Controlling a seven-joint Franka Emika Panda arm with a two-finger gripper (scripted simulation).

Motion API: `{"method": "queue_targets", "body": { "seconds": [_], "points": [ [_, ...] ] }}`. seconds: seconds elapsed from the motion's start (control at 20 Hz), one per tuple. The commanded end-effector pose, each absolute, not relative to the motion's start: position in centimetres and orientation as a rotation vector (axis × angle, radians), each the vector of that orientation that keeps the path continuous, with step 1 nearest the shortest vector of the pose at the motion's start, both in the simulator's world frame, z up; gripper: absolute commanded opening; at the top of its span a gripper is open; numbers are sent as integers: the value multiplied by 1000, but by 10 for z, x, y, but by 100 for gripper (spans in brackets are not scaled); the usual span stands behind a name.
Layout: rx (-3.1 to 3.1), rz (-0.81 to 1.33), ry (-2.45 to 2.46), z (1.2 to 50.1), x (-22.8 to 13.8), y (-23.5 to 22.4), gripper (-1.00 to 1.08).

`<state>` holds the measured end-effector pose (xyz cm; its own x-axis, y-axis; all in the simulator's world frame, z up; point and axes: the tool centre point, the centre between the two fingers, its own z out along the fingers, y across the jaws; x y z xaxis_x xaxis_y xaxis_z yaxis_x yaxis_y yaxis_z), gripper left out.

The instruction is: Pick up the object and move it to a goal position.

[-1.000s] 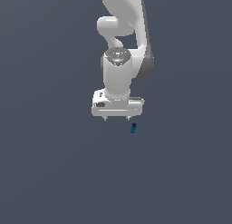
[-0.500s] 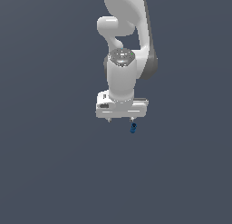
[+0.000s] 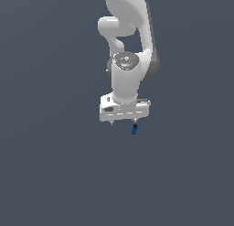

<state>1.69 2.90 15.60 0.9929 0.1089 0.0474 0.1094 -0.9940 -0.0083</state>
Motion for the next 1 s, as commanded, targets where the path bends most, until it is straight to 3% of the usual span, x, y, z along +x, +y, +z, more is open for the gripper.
{"method": "queue_targets", "body": {
  "seconds": [0.0,0.95],
  "points": [
    [-3123,-67,-249,151,15,34,100],
    [-2950,-7,-1085,100,-7,87,100]
  ]
}}
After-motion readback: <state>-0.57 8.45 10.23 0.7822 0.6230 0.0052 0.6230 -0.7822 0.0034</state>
